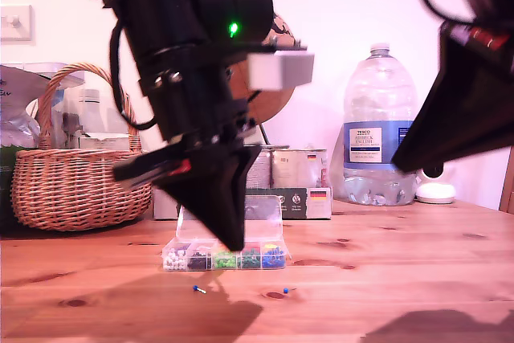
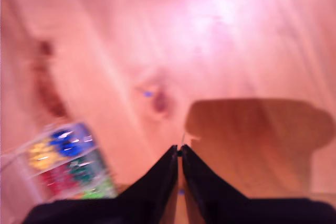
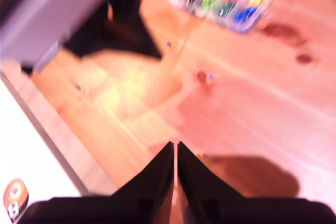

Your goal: Sort the loose pins on the table into their correct compartments

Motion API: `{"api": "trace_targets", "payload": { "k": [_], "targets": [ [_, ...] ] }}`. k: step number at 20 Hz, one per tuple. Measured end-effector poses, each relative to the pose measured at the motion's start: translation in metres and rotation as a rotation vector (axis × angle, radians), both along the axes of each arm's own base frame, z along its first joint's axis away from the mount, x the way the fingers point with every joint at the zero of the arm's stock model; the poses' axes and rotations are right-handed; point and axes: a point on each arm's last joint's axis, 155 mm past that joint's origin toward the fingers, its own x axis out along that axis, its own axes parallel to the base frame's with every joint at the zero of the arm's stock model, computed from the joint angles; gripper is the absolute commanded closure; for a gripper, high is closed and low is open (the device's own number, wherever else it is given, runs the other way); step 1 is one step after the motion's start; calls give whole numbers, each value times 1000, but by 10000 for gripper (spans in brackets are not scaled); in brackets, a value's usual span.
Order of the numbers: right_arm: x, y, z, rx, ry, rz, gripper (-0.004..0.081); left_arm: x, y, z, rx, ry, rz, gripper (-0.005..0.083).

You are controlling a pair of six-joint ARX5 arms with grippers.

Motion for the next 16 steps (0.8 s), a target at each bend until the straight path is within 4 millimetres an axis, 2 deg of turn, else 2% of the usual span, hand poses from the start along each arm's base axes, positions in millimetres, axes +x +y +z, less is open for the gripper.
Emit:
{"api": "trace_targets", "payload": {
  "k": [2, 6, 9, 11, 16],
  "targets": [
    [0, 0, -4, -9, 13, 1, 780, 13, 4, 2, -15, -17, 30, 793],
    [3, 2, -3, -4, 2, 2, 780, 51, 9, 17, -79, -88, 104, 793],
    [8, 5, 3, 17, -31, 2, 780, 76, -2, 36, -160, -165, 120, 793],
    [8, 5, 4, 18, -32, 2, 780, 75, -14, 42, -207, -168, 98, 793],
    [8, 5, -5, 1, -6, 2, 780, 76, -18, 44, -230, -173, 89, 793]
  ]
}}
